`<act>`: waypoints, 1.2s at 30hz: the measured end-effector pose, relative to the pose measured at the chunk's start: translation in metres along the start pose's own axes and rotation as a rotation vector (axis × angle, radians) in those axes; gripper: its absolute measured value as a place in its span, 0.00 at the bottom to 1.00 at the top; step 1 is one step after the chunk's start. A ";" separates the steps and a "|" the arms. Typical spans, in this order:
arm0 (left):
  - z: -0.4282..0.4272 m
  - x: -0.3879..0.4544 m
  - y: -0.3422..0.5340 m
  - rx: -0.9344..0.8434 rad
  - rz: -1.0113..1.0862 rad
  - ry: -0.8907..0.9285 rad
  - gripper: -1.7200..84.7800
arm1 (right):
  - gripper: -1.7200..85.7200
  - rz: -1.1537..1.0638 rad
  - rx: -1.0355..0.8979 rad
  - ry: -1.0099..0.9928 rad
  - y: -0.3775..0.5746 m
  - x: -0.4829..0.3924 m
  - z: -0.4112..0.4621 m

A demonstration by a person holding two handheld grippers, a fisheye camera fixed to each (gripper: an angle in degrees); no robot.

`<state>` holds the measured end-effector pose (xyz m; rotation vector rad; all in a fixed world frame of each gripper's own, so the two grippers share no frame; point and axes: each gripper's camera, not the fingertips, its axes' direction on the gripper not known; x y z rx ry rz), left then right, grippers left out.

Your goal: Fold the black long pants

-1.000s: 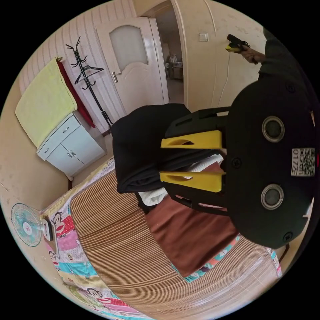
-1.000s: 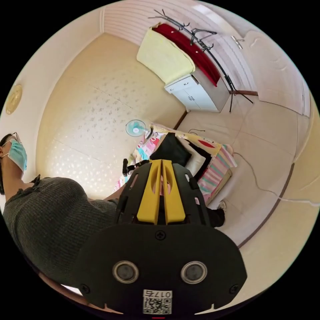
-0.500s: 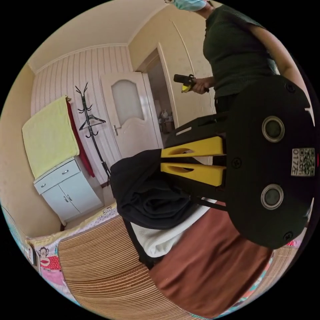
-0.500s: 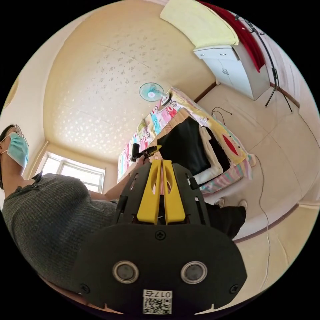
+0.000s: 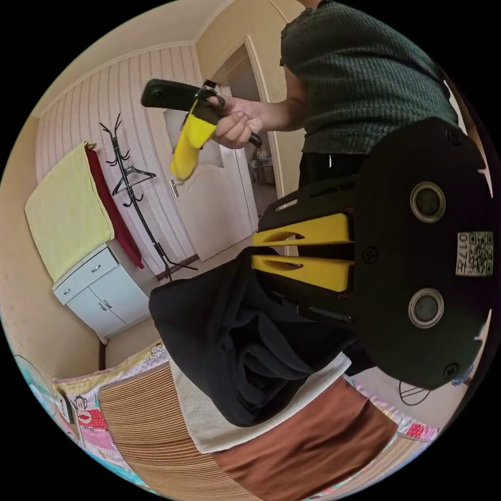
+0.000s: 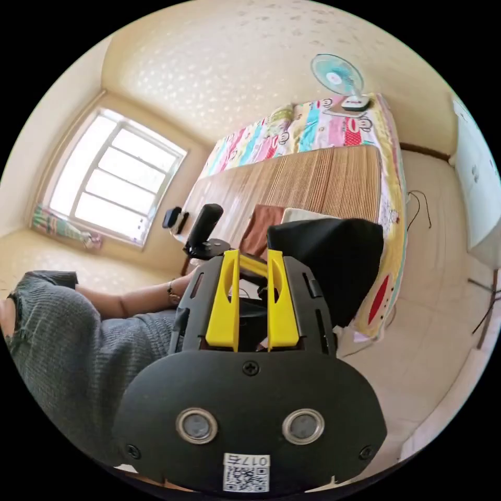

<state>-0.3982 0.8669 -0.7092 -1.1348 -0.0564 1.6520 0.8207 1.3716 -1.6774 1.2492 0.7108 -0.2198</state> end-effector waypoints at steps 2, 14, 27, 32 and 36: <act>-0.003 0.007 0.003 0.006 0.006 -0.029 0.04 | 0.13 -0.085 -0.130 0.088 -0.043 -0.007 0.030; -0.047 0.002 0.059 0.130 -0.099 -0.019 0.04 | 0.19 -0.445 -0.960 0.736 -0.154 -0.015 0.303; -0.129 -0.044 0.095 0.370 -0.073 0.246 0.05 | 0.05 -0.130 -0.060 0.002 -0.121 0.072 0.010; -0.127 -0.054 0.074 0.434 -0.147 0.242 0.11 | 0.04 -0.124 0.268 -0.397 -0.090 0.104 -0.073; -0.123 -0.079 0.057 0.483 -0.214 0.299 0.16 | 0.04 -0.210 0.475 -0.706 -0.076 0.107 -0.102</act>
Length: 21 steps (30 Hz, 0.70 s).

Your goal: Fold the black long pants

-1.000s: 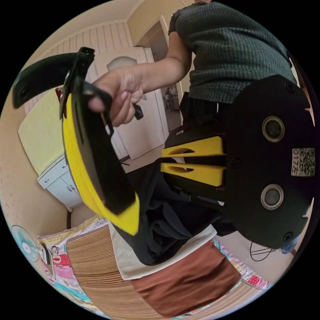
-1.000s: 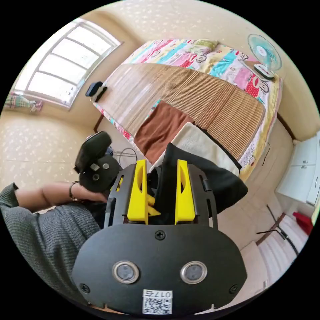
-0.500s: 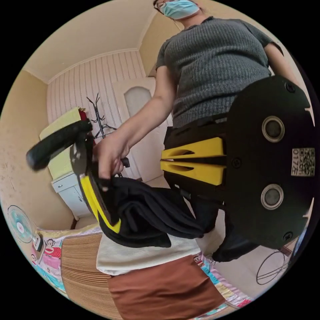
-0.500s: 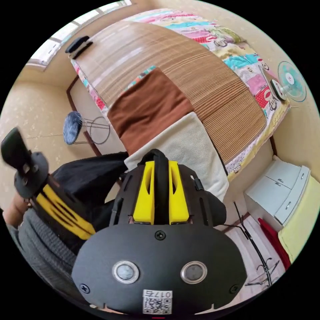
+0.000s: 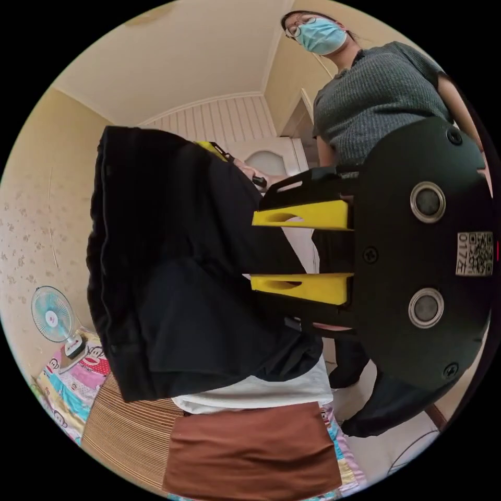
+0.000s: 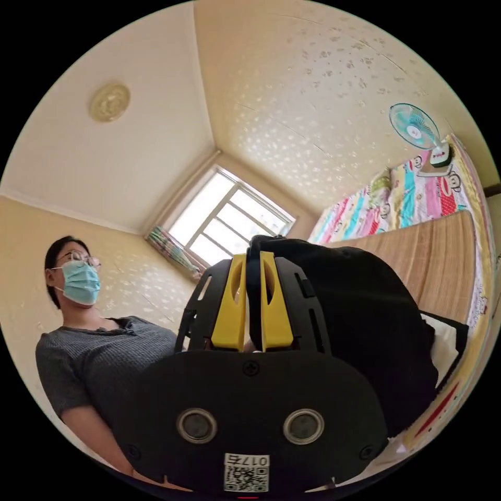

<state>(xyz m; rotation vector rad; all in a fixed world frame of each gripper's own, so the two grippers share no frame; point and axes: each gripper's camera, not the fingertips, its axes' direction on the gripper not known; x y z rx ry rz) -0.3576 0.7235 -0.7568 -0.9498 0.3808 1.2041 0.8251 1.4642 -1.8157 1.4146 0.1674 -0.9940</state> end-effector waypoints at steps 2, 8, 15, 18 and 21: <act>0.001 -0.013 -0.004 0.008 -0.056 -0.033 0.17 | 0.04 -0.006 0.028 -0.022 0.002 0.004 -0.005; 0.003 -0.047 -0.006 -0.056 -0.146 -0.146 0.14 | 0.05 0.246 -0.059 0.434 0.038 0.063 -0.012; 0.002 -0.081 -0.022 -0.064 -0.213 -0.195 0.13 | 0.09 0.267 -0.512 1.124 0.092 0.102 0.042; 0.000 -0.095 -0.042 -0.068 -0.207 -0.301 0.14 | 0.12 0.261 -0.483 1.089 0.089 0.092 0.049; -0.001 -0.121 -0.060 -0.093 -0.282 -0.311 0.15 | 0.14 0.229 -0.424 1.109 0.077 0.074 0.055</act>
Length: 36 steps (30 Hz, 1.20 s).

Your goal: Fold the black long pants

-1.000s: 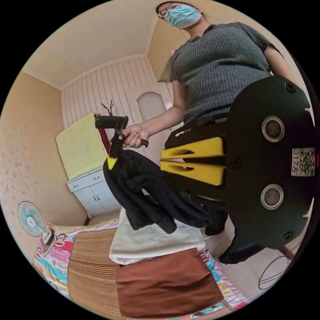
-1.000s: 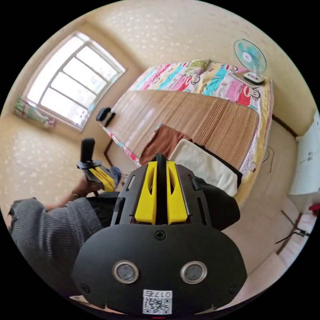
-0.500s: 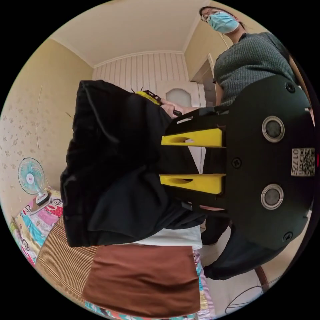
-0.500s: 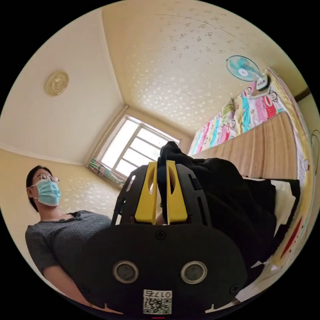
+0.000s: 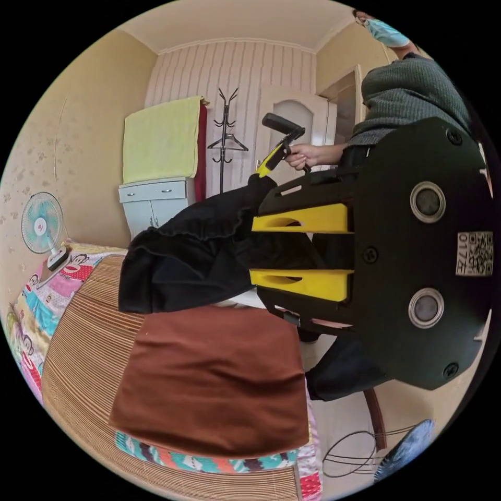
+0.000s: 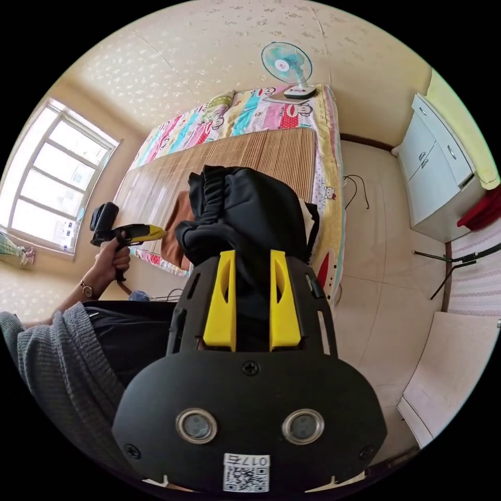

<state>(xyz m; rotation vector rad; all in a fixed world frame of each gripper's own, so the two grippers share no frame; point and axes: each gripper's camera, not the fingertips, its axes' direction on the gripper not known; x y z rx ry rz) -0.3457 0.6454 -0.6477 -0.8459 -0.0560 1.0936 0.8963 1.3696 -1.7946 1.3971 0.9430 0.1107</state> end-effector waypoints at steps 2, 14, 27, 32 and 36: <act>-0.001 -0.006 -0.008 0.005 -0.020 0.039 0.15 | 0.15 -0.034 0.061 0.004 -0.003 -0.016 -0.017; 0.015 0.000 -0.014 0.007 0.051 0.153 0.14 | 0.20 -0.859 -0.375 0.360 -0.021 -0.206 0.078; 0.031 0.022 0.004 -0.081 0.240 -0.046 0.19 | 0.06 -0.624 0.321 0.926 0.025 -0.279 -0.080; 0.011 0.078 0.033 0.051 0.503 0.021 0.20 | 0.06 -0.475 0.669 0.850 0.079 -0.283 -0.193; -0.054 0.160 0.079 0.225 0.727 -0.166 0.23 | 0.06 -0.395 0.893 0.873 0.137 -0.283 -0.271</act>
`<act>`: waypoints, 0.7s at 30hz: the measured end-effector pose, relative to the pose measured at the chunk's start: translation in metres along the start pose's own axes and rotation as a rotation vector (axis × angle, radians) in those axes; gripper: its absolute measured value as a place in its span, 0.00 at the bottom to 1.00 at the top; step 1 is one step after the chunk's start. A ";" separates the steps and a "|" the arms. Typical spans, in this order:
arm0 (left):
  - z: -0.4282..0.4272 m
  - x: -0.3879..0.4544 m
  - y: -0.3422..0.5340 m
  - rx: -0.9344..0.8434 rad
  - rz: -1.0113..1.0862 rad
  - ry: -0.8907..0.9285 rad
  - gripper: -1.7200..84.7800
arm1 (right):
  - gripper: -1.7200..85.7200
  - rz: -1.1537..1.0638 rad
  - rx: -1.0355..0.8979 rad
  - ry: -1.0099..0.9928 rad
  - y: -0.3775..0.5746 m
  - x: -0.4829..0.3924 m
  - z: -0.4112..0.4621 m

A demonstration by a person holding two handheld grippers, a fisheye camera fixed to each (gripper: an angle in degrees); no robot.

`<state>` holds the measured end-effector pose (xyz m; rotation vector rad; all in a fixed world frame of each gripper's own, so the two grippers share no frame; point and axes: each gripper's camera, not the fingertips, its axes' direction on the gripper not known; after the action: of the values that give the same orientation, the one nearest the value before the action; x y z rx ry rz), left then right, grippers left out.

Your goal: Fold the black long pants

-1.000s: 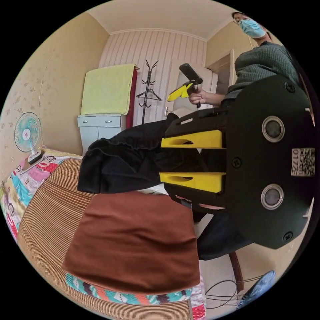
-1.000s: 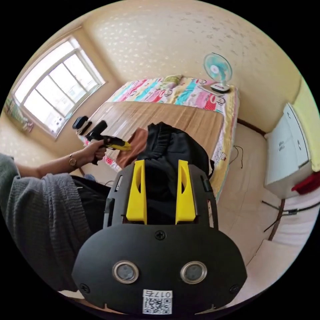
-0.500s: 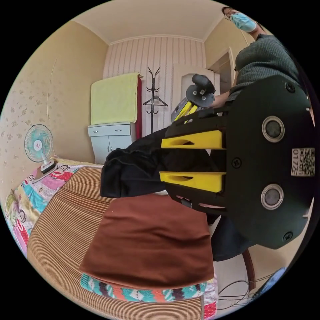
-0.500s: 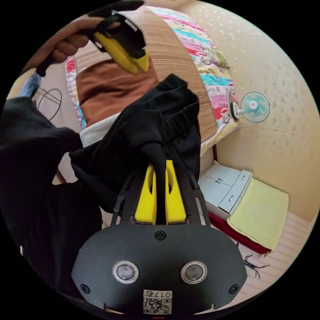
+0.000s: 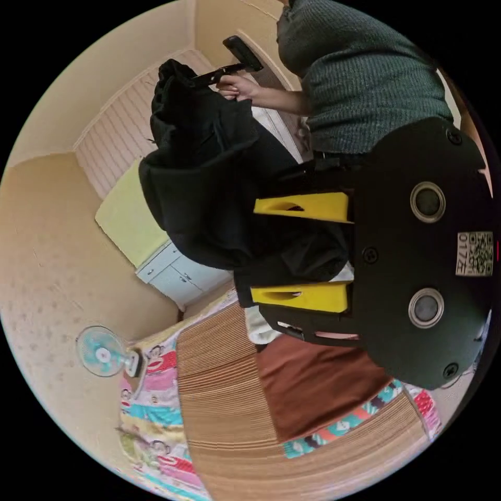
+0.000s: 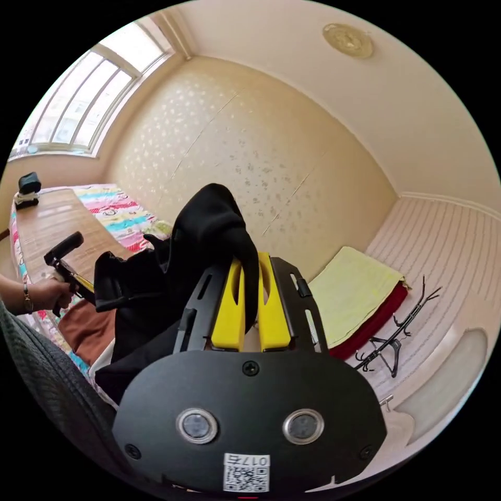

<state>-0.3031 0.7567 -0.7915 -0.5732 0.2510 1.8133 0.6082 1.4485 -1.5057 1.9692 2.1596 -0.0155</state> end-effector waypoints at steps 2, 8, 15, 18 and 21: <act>-0.031 0.035 -0.015 0.053 0.115 -0.056 0.24 | 0.06 0.075 0.055 0.015 0.000 0.032 -0.025; -0.011 0.138 -0.099 -0.018 0.464 -0.014 0.27 | 0.07 0.365 0.329 -0.184 0.016 0.139 -0.090; -0.012 0.274 -0.134 0.115 0.747 0.216 0.14 | 0.07 0.347 0.480 -0.445 0.026 0.252 -0.127; -0.060 0.291 -0.127 0.302 0.714 0.433 0.08 | 0.07 0.296 0.452 -0.404 0.023 0.272 -0.134; -0.119 0.279 -0.128 0.446 0.606 0.531 0.06 | 0.07 0.277 0.487 -0.485 0.019 0.295 -0.131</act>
<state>-0.2136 0.9773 -1.0189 -0.6923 1.2687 2.0449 0.5832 1.7606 -1.4246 2.1909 1.6592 -0.9470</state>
